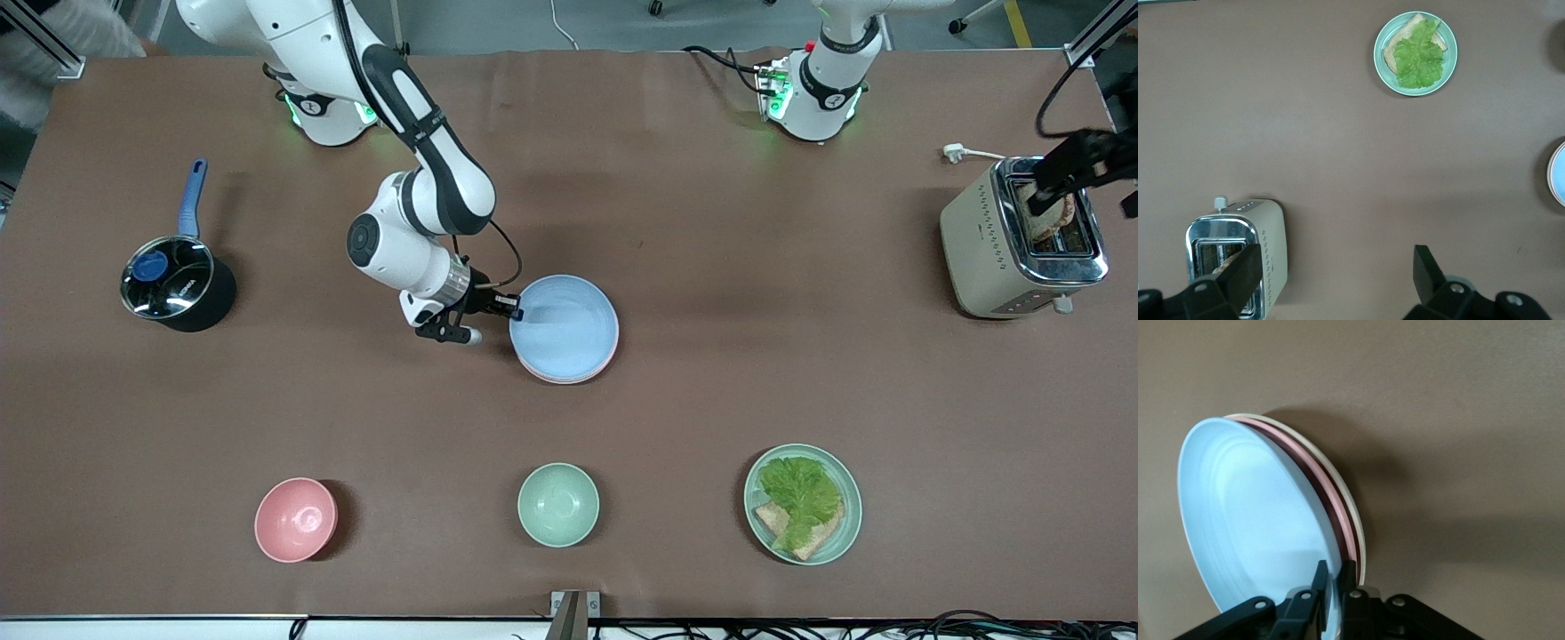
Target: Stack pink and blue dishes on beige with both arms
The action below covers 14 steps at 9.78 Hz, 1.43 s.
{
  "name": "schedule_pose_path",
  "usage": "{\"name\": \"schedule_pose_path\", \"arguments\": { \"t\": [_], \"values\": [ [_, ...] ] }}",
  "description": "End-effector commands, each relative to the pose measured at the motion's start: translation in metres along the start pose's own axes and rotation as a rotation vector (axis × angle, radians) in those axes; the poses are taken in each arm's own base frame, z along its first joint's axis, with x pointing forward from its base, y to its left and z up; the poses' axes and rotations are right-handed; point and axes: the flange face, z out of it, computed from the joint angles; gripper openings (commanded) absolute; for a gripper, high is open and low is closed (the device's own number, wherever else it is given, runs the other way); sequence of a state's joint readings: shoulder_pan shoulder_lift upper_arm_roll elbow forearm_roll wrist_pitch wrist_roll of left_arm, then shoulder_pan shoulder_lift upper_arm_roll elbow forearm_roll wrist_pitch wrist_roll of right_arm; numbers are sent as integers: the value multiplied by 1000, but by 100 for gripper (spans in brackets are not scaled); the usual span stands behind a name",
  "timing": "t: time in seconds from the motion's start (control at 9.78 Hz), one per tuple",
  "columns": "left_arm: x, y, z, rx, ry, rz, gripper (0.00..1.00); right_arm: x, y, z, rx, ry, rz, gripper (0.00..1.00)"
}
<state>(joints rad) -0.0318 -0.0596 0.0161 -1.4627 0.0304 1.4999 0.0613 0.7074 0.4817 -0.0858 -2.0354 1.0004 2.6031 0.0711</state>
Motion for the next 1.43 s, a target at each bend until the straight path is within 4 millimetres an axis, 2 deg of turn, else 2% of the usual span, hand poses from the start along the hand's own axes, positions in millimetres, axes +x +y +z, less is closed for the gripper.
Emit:
{"name": "schedule_pose_path", "arguments": {
  "t": [0.0, 0.1, 0.2, 0.51, 0.61, 0.72, 0.92, 1.12, 1.23, 1.33],
  "values": [
    [-3, 4, -6, 4, -57, 21, 100, 3, 2, -9, 20, 20, 84, 100],
    [-6, 6, -9, -2, -60, 20, 100, 13, 3, -21, 32, 39, 93, 100],
    [-12, 9, -10, -10, -79, 17, 100, 29, 7, -48, 49, 85, 106, 100],
    [-10, 16, -9, -16, -83, -6, 100, 84, 32, -151, 31, 244, 63, 100],
    [-7, 21, -5, -36, -90, -4, 100, 100, 46, -179, -6, 267, 42, 100],
    [-4, 21, 0, -71, -98, -34, 100, 111, 53, -210, -44, 282, 4, 100],
    [-14, 24, -11, -76, -87, -55, 100, 133, 69, -283, -95, 270, -21, 100],
    [-13, 33, -9, -62, -90, -38, 100, 136, 80, -354, -254, 211, -85, 100],
    [-10, 34, -6, -62, -90, -38, 100, 127, 73, -390, -350, 201, -96, 100],
    [-5, 34, 0, -62, -93, -40, 100, 118, 69, -416, -446, 185, -79, 100]
  ]
}}
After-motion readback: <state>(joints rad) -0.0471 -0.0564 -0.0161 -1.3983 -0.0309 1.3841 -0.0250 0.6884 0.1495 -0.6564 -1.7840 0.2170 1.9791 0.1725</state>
